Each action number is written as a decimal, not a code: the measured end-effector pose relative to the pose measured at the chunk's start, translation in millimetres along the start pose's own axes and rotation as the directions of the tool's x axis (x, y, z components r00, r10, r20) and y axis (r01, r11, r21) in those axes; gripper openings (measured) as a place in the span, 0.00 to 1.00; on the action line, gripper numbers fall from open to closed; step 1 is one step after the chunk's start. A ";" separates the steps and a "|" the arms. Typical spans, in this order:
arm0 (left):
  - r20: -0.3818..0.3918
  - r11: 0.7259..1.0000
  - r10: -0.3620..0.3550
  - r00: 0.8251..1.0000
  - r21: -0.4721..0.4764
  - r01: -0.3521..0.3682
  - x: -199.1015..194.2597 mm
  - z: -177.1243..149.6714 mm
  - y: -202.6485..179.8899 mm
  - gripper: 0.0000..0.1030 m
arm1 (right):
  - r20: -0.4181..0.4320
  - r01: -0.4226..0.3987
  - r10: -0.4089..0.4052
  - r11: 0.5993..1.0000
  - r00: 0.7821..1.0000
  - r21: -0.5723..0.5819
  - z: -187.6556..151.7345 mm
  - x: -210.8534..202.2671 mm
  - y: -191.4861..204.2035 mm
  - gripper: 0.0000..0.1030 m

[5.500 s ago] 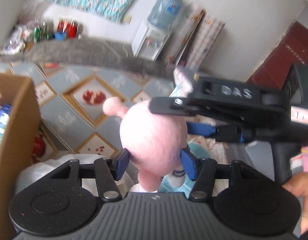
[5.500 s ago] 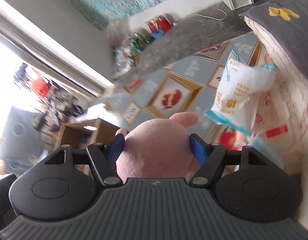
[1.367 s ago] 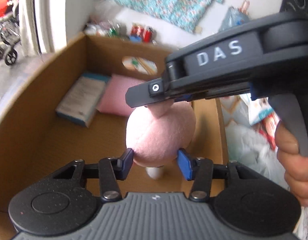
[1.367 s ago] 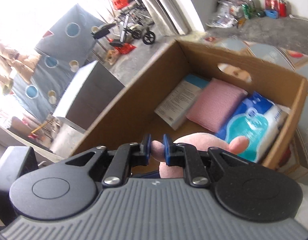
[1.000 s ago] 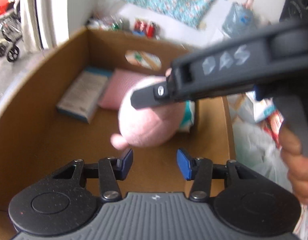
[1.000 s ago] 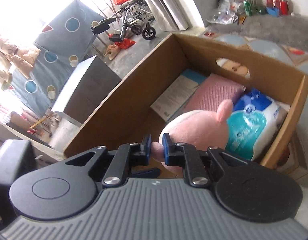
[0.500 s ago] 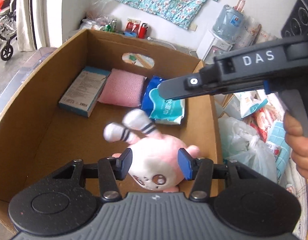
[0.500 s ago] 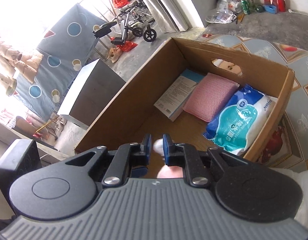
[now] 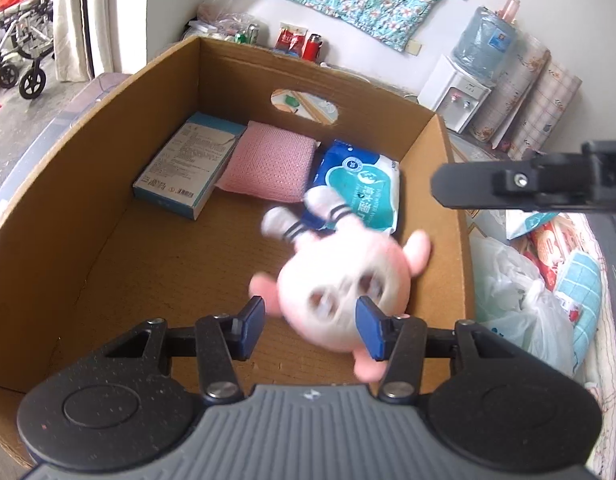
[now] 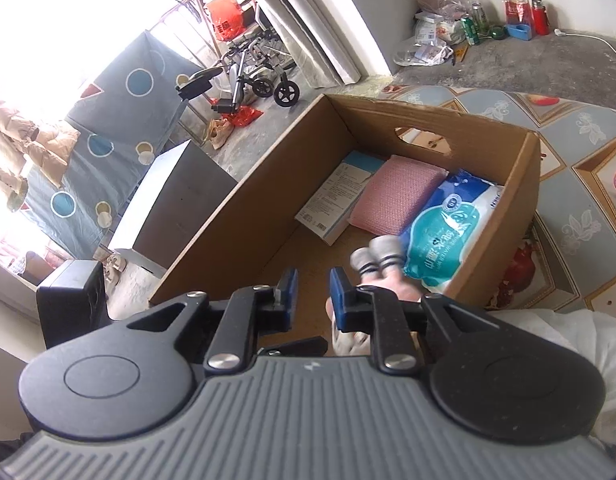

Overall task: Organize soft objects
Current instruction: 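Open the right gripper to drop the bunny into the box, then grasp the white cotton-swab bag with the right gripper and lift it, then lower the cotton-swab bag with the right gripper into the cardboard box, then move the right gripper to the blue towel and grasp it, then carry the blue towel with the right gripper over the cardboard box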

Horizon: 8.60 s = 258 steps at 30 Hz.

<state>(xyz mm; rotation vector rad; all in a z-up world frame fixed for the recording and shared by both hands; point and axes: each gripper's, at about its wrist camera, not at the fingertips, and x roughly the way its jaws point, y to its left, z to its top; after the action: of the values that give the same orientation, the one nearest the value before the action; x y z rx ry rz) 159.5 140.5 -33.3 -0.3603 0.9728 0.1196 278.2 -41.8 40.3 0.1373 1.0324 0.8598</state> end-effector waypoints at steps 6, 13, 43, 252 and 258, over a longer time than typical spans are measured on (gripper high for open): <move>-0.052 0.999 0.000 0.999 -0.052 -0.002 14.3 1.3 3.4 0.49 | 0.004 -0.004 0.003 0.999 1.000 0.042 -3.6 3.5 -9.4 0.20; -0.018 0.999 0.003 1.000 -0.046 -0.004 2.5 0.6 -0.9 0.50 | 0.061 0.007 -0.012 0.997 0.998 0.082 -12.6 -10.6 -13.1 0.33; 0.243 0.915 -0.171 0.955 0.398 0.063 -41.7 -36.9 -194.2 0.80 | 0.419 0.261 -0.406 0.896 0.812 0.360 -180.2 -215.3 -91.1 0.84; 0.126 0.752 -0.258 0.958 0.649 0.117 57.9 -121.0 -314.4 0.13 | 0.211 0.374 -0.511 0.802 0.833 0.466 -145.1 -187.7 -216.4 0.14; 0.212 0.768 -0.311 0.926 0.631 0.114 11.4 -111.4 -300.5 0.13 | 0.324 0.359 -0.500 0.840 0.803 0.406 -134.0 -217.1 -160.2 0.14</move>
<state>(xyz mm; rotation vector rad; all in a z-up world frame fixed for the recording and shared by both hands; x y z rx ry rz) 156.2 -180.1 -25.8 0.1516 0.6051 -0.3452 212.1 -335.7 42.7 0.3363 0.7416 0.2076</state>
